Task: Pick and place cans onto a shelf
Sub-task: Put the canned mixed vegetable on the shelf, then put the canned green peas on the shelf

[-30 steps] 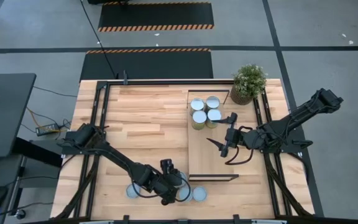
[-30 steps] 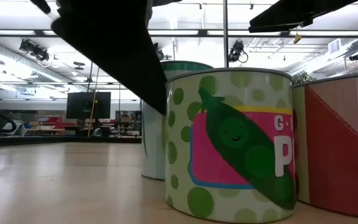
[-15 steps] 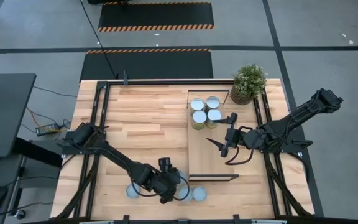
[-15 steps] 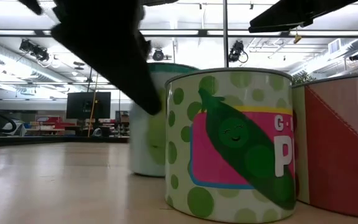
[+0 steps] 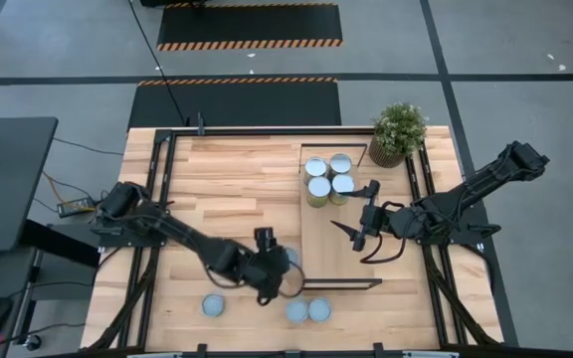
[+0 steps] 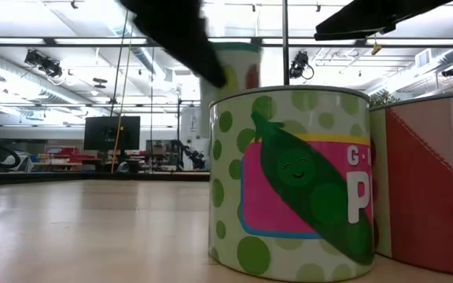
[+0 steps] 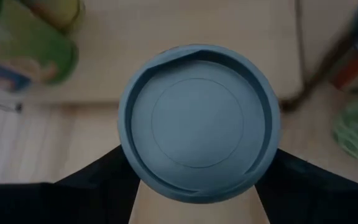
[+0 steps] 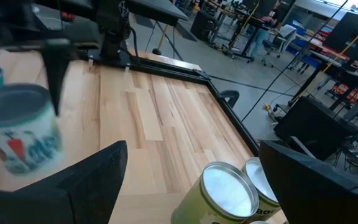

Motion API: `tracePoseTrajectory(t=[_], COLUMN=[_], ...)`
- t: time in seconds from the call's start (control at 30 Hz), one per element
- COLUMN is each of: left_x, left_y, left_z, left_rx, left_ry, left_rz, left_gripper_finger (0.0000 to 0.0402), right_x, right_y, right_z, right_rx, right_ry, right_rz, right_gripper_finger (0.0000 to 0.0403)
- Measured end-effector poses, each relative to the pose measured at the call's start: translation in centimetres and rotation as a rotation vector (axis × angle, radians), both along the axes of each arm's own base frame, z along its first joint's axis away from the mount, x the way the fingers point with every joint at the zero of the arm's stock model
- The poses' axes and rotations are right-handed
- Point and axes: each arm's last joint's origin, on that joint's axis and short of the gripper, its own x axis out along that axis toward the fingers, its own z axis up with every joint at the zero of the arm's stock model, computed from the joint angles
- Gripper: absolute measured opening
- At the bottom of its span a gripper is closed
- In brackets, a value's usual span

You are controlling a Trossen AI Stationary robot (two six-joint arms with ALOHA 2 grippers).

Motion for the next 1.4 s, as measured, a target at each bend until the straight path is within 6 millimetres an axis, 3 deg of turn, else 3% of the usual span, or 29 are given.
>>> tracePoseTrajectory(t=[0.33, 0.53, 0.67, 0.8, 1.07, 1.17, 1.27, 1.4], left_x=[4.0, 5.5, 6.6, 6.9, 6.9, 6.7, 6.6, 5.6], left_y=[5.3, 7.4, 7.6, 7.6, 7.5, 7.6, 7.0, 5.9], left_z=[0.9, -0.3, -2.3, -2.6, -2.8, -1.9, 0.2, 1.6], left_rx=[-0.147, -0.18, -0.197, -0.196, -0.186, -0.145, -0.087, -0.027], left_ry=[-0.106, -0.117, -0.096, -0.111, -0.102, -0.076, -0.071, 0.047], left_rz=[-0.121, -0.131, -0.184, -0.177, -0.185, -0.198, -0.201, -0.195], left_gripper_finger=[0.0274, 0.0275, 0.0275, 0.0287, 0.0382, 0.0396, 0.0394, 0.0392], right_x=[0.0, 0.0, 0.0, 0.0, 0.0, 0.0, 0.0, 0.0], right_y=[0.0, 0.0, 0.0, 0.0, 0.0, 0.0, 0.0, 0.0], right_z=[0.0, 0.0, 0.0, 0.0, 0.0, 0.0, 0.0, -0.1], right_rx=[-0.003, -0.003, -0.002, -0.002, 0.002, 0.003, 0.003, 0.001], right_ry=[-0.001, -0.001, -0.003, -0.002, -0.003, -0.003, -0.002, 0.007], right_rz=[0.001, 0.001, 0.001, 0.001, 0.0, 0.0, 0.0, -0.001], right_gripper_finger=[0.0373, 0.0373, 0.0373, 0.0373, 0.0373, 0.0373, 0.0373, 0.0373])
